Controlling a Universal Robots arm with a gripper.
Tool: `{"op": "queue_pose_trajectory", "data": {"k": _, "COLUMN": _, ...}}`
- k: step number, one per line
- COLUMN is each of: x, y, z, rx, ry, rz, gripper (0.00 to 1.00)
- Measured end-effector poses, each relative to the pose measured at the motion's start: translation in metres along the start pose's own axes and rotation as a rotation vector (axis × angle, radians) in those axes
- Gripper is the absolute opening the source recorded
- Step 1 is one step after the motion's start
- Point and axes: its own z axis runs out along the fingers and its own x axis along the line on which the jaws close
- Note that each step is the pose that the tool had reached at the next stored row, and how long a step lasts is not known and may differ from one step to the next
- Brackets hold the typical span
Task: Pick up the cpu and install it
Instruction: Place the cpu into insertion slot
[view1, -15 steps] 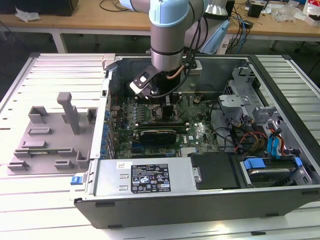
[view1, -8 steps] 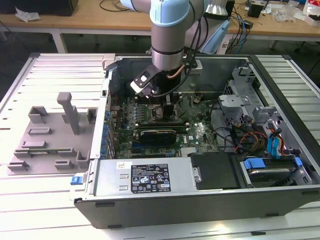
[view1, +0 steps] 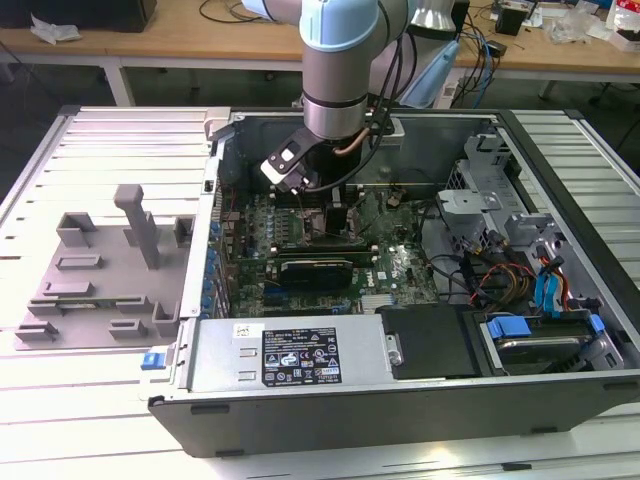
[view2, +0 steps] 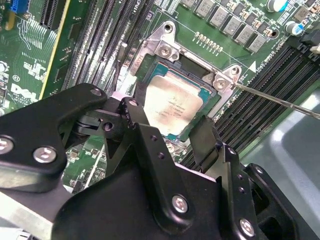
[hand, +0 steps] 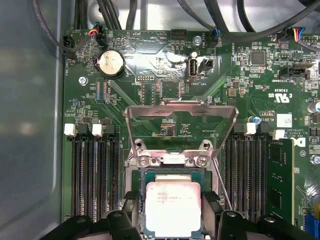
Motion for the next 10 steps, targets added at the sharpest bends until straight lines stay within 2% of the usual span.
{"op": "queue_pose_trajectory", "data": {"k": 1, "x": 0.0000, "y": 0.0000, "z": -0.0001, "rx": 0.0000, "ry": 0.0000, "rz": 0.000, "gripper": 0.62}}
{"op": "queue_pose_trajectory", "data": {"k": 3, "x": -0.0001, "y": 0.0003, "z": -0.0056, "rx": -0.0001, "ry": -0.0002, "rz": 0.000, "gripper": 0.62}}
{"op": "queue_pose_trajectory", "data": {"k": 9, "x": -0.0001, "y": 0.0003, "z": -0.0064, "rx": 0.0000, "ry": -0.0002, "rz": 0.000, "gripper": 0.60}}
{"op": "queue_pose_trajectory", "data": {"k": 10, "x": -0.0001, "y": 0.0003, "z": -0.0065, "rx": 0.0000, "ry": -0.0002, "rz": 0.000, "gripper": 0.53}}
